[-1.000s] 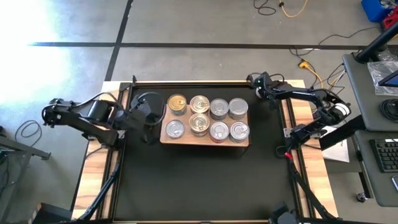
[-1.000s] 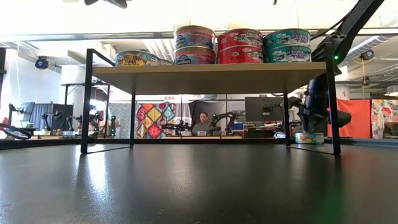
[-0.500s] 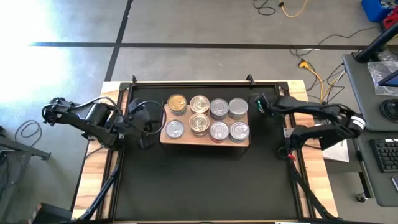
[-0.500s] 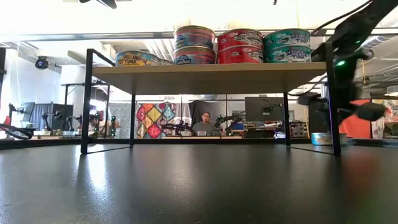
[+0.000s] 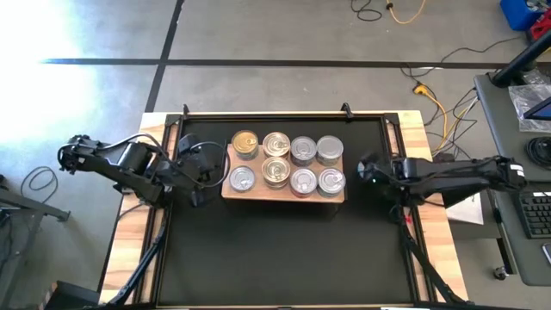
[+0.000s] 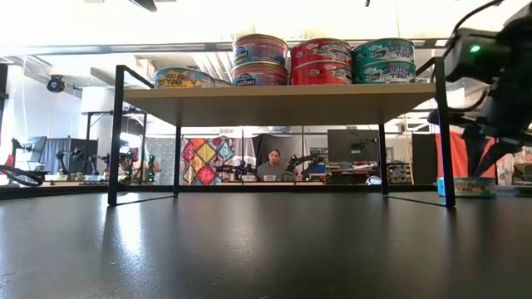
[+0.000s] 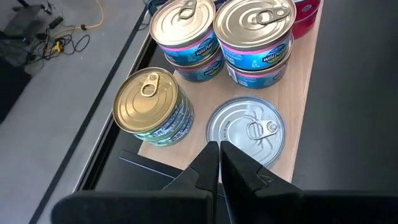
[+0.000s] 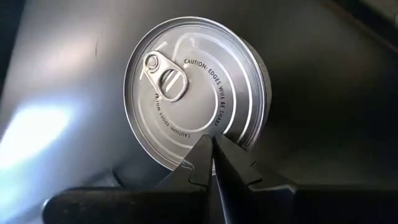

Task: Stack canned seafood by type on shelf
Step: Stack the yellow blue tuna can on top of the yellow blue tuna can on the shelf

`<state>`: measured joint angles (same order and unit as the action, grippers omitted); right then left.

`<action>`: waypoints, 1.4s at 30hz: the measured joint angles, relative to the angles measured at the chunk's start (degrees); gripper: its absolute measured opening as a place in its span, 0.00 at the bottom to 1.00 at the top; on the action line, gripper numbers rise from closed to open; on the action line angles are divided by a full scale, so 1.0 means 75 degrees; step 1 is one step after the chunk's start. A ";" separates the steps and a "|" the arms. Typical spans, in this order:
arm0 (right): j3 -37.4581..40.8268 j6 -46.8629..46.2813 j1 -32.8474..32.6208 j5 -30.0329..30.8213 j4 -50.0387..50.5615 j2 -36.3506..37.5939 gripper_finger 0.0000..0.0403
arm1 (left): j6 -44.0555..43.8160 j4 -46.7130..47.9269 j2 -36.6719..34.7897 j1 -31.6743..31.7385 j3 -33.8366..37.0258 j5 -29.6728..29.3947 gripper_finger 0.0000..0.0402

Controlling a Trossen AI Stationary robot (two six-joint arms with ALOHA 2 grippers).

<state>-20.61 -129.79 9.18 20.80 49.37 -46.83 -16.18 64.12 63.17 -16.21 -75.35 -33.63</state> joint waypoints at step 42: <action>-0.2996 0.2693 -0.6483 -0.2219 -0.1534 -0.5019 0.03 | 0.0229 -0.0015 -0.0279 0.0000 0.0009 0.0026 0.00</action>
<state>-43.08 -109.60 -39.44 4.16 37.87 -84.47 -14.46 64.01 61.08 -16.21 -75.29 -33.43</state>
